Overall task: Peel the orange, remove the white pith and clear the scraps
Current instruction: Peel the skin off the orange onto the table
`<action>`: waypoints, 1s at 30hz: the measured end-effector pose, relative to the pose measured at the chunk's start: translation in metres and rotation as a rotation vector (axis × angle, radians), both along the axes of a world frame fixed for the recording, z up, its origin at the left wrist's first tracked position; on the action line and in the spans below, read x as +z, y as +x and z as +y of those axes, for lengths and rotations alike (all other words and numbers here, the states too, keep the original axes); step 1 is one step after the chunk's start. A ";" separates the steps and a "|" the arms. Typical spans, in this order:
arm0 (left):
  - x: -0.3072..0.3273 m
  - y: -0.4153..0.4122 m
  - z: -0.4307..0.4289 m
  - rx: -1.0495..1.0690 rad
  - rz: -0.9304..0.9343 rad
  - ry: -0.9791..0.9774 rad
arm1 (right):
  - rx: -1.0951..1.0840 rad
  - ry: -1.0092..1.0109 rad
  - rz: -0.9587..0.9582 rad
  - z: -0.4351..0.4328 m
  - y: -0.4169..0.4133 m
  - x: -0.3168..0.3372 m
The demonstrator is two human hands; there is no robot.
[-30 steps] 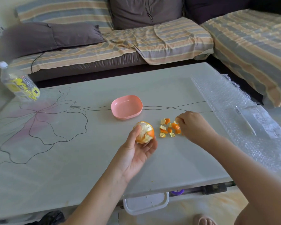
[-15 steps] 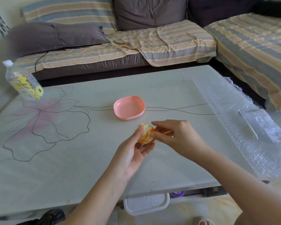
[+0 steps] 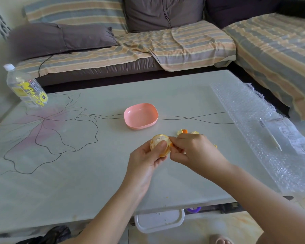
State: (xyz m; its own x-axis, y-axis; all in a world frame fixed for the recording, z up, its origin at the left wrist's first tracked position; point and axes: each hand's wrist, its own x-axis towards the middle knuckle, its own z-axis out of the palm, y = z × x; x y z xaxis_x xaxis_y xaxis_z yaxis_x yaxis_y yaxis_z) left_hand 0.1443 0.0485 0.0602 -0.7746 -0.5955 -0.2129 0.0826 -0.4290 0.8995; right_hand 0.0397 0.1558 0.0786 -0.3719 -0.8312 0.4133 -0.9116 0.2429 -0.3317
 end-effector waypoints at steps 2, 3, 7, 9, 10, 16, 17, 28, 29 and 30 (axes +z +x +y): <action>0.001 0.000 0.001 0.003 0.007 0.007 | -0.013 -0.025 0.028 -0.001 0.002 0.000; 0.001 0.000 0.001 0.003 0.009 0.006 | -0.020 -0.043 0.040 -0.001 0.002 -0.001; 0.003 0.001 0.002 0.012 0.012 0.018 | -0.057 -0.103 0.076 -0.005 0.008 0.000; 0.004 0.002 0.003 0.015 0.017 0.030 | -0.074 -0.123 0.074 -0.006 0.010 0.001; 0.004 0.002 0.003 0.012 0.024 0.032 | -0.085 -0.138 0.059 -0.006 0.011 0.000; 0.007 0.002 0.001 -0.004 0.050 0.010 | -0.164 -0.149 -0.157 -0.006 0.010 0.002; 0.007 0.002 0.000 -0.002 0.050 0.014 | -0.161 -0.118 -0.185 -0.005 0.009 0.004; 0.011 0.001 0.002 -0.058 0.094 -0.041 | -0.083 -0.101 -0.375 0.008 0.007 0.019; 0.012 0.001 0.001 -0.064 0.102 -0.043 | -0.087 -0.106 -0.361 0.008 0.007 0.019; 0.011 0.001 0.001 -0.072 0.113 -0.051 | -0.090 -0.108 -0.354 0.008 0.007 0.019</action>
State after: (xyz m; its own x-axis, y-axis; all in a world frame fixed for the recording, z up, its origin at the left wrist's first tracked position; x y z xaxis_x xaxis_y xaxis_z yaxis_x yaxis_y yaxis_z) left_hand 0.1457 0.0491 0.0714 -0.8333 -0.5449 -0.0932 0.1547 -0.3917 0.9070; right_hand 0.0471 0.1634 0.0975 -0.5772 -0.7473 0.3292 -0.7125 0.2638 -0.6502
